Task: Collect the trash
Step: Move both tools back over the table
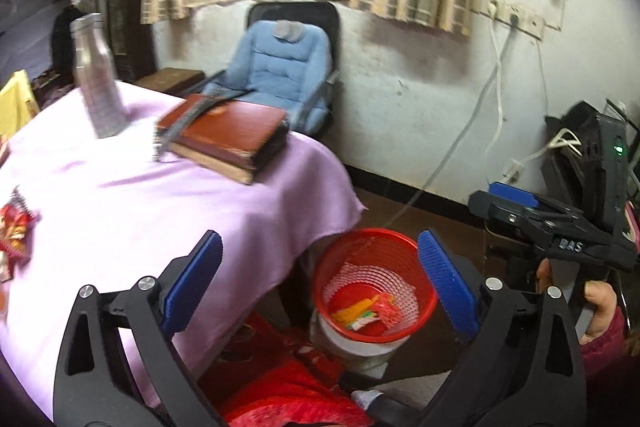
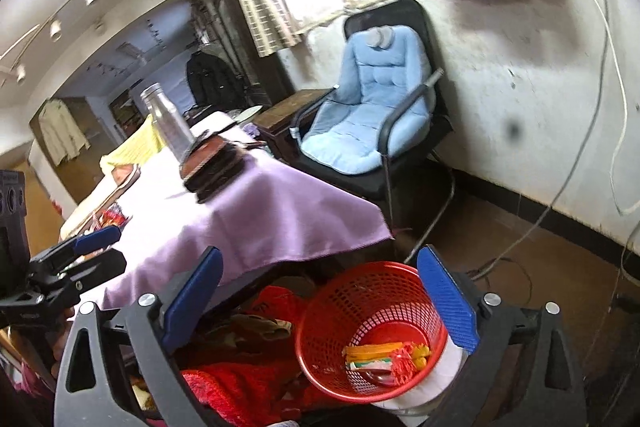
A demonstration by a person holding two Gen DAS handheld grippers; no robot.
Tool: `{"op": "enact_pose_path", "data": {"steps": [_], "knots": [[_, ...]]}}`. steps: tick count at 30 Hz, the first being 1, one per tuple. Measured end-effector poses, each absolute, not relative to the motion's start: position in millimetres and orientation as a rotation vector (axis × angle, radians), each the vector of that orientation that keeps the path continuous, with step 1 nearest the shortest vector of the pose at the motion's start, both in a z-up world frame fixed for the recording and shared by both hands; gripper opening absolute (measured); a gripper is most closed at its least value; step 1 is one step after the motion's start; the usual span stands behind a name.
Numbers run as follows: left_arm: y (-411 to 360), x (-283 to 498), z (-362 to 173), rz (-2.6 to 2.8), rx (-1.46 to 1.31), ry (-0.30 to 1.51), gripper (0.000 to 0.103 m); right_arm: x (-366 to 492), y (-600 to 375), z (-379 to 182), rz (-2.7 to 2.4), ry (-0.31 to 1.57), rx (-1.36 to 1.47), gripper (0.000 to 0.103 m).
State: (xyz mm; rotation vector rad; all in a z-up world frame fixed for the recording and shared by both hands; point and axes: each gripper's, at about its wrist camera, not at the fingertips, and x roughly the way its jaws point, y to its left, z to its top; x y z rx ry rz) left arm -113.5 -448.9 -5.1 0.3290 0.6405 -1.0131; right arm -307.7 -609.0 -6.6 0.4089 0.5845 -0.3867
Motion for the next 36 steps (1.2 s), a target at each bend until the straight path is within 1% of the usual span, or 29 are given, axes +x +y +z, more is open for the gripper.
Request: {"op": "enact_pose_path", "data": {"steps": [7,22,36], "knots": [[-399,-100,8,-0.872,0.267,0.588,0.096,-287,-568,16,-0.342,0.572,0.289,0.097],[-277,-70,21,-0.607,0.128,0.513,0.096,-223,-470,42,-0.156,0.603,0.152,0.097],[-183,-36,1,-0.430,0.003,0.567,0.096,-155,-374,37,0.018,0.682,0.027,0.097]]}}
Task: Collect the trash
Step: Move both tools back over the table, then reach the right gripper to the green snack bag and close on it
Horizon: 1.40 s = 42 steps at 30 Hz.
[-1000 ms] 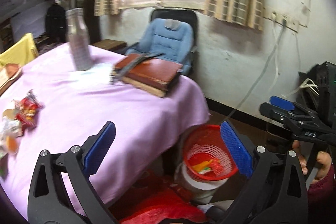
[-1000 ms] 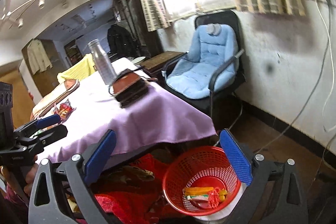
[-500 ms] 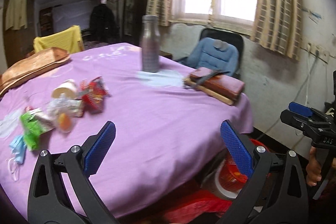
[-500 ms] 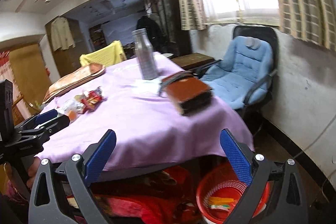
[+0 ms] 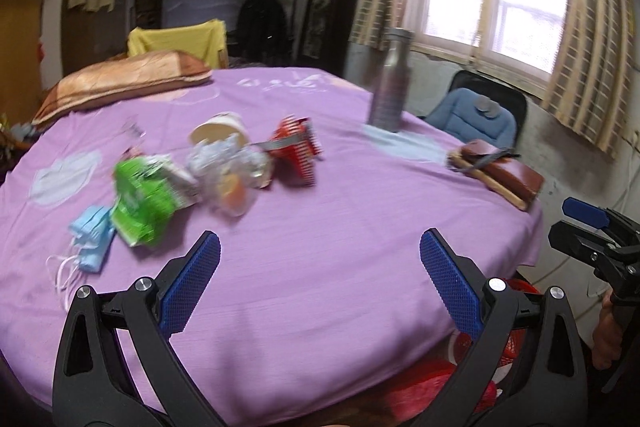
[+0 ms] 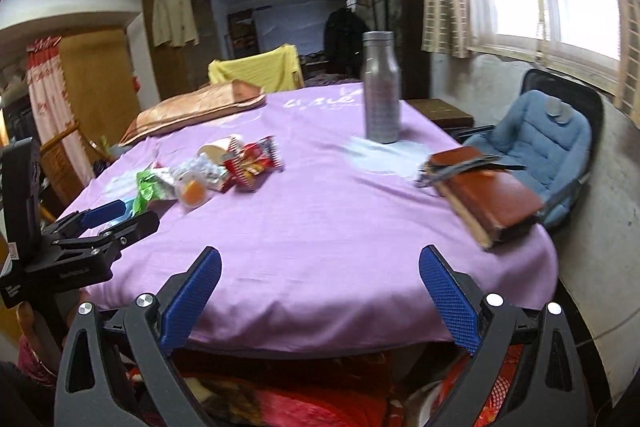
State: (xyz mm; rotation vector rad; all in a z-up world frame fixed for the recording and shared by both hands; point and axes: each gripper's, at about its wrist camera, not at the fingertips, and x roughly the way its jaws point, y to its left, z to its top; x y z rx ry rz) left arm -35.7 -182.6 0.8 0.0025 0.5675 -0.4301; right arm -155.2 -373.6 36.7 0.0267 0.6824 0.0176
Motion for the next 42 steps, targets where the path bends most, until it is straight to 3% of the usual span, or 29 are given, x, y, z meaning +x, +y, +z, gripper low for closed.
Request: {"op": "enact_pose_path", "data": {"steps": [8,22,42], "knots": [[-142,-18,-10,-0.321,-0.033,0.594,0.096,-120,-337,25,0.093,0.727,-0.003,0.097],[-5,4,-30,-0.059,-0.130,0.724,0.096,-84,-298,8,0.208,0.762,0.008,0.097],[-20,72,-28,-0.037,0.030,0.818,0.096,-69,-301,8,0.243,0.762,0.057,0.097]]}}
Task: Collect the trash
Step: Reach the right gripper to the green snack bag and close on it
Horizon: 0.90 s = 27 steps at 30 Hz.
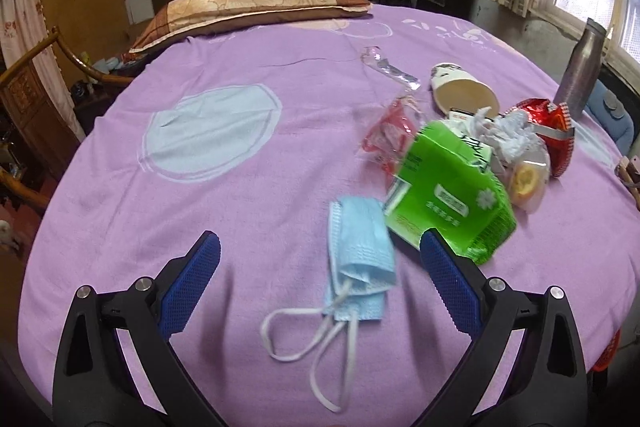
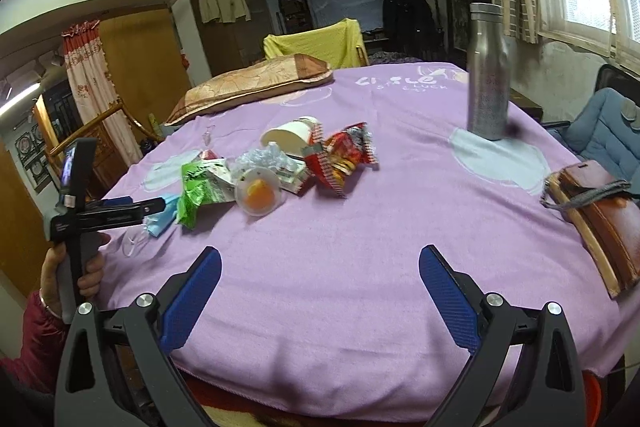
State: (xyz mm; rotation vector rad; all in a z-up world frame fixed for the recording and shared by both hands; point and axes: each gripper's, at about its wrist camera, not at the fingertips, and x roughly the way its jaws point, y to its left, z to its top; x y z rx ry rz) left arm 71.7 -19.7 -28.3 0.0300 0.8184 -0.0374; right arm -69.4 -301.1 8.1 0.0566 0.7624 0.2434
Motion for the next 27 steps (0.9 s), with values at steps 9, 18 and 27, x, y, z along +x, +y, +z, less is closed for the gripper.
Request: {"op": "enact_pose_path", "data": {"steps": [9,18,27], "knots": [[19,63,-25,-0.024,-0.104,0.775,0.096,-37,-230,-9,0.475,0.841,0.048,0.097],[35,59,-23,-0.090,-0.223,0.746,0.096,7,-158,-36,0.616,0.960,0.095,0.081],[37,59,-23,-0.140,-0.264,0.749,0.096,55,-138,-77,0.623,1.121,0.353,0.042]]}}
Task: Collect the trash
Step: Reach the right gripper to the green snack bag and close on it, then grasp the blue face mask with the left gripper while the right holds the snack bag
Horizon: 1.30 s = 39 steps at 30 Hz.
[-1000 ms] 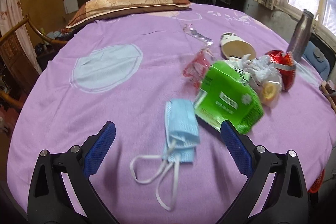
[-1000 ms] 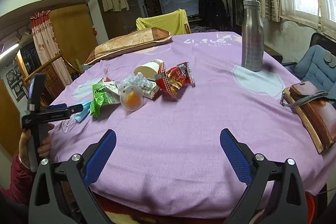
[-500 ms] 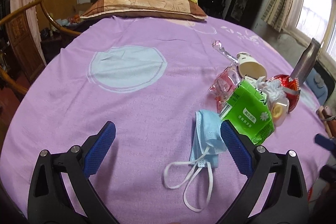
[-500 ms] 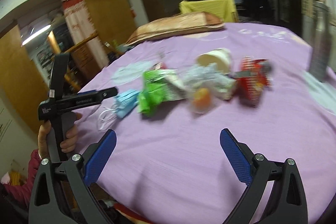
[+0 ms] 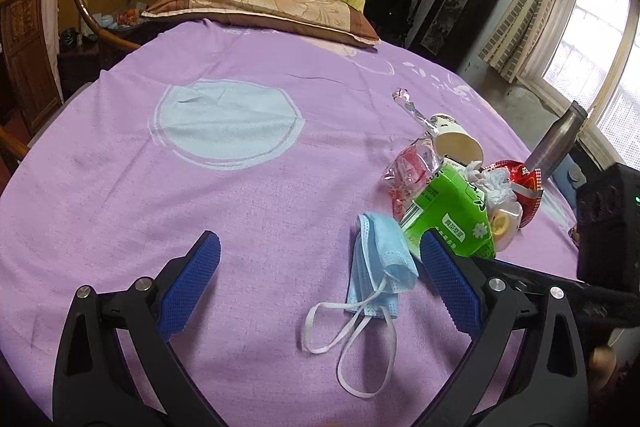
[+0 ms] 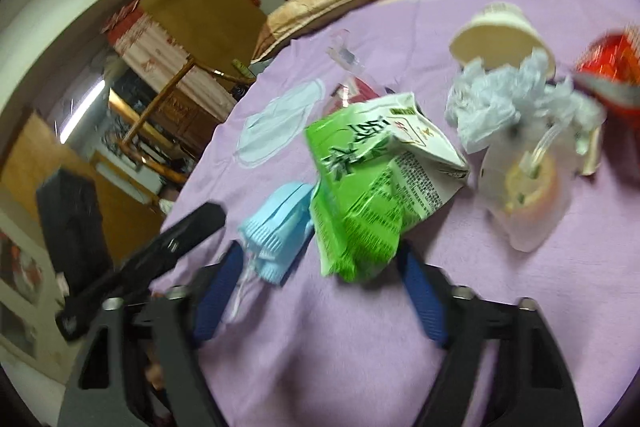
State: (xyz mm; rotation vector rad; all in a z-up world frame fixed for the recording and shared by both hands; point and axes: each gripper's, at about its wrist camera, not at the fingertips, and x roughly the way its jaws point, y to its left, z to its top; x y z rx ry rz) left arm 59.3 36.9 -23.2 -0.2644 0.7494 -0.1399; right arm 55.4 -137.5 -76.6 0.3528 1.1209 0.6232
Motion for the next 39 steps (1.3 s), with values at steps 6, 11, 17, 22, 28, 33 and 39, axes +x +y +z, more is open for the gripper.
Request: {"op": "enact_pose_path", "data": {"steps": [6,11,17,22,28,33,39], "knots": [[28,59,-25,-0.156,-0.221,0.774,0.096,37,-167,-50,0.627,0.989,0.372,0.013],[3,57,-28,-0.155,-0.086,0.799,0.096,6,-197,-24,0.624,0.938,0.276,0.013],[-23,73,-37,-0.179,0.003,0.891,0.096,-29,-235,-4,0.571,0.868,0.145,0.013],[-29,85,-39,-0.181,0.002,0.921,0.087,-34,-265,-7,0.524,0.865,0.165,0.013],[-34,92,-43,-0.211,0.003,0.947,0.062,-33,-276,-18,0.505,0.881,0.184,0.013],[-30,91,-41,-0.240,-0.029,0.936,0.036,-30,-276,-30,0.491,0.914,0.201,0.013],[-23,75,-30,-0.253,-0.065,0.880,0.033,-24,-278,-37,0.479,0.928,0.221,0.013]]}}
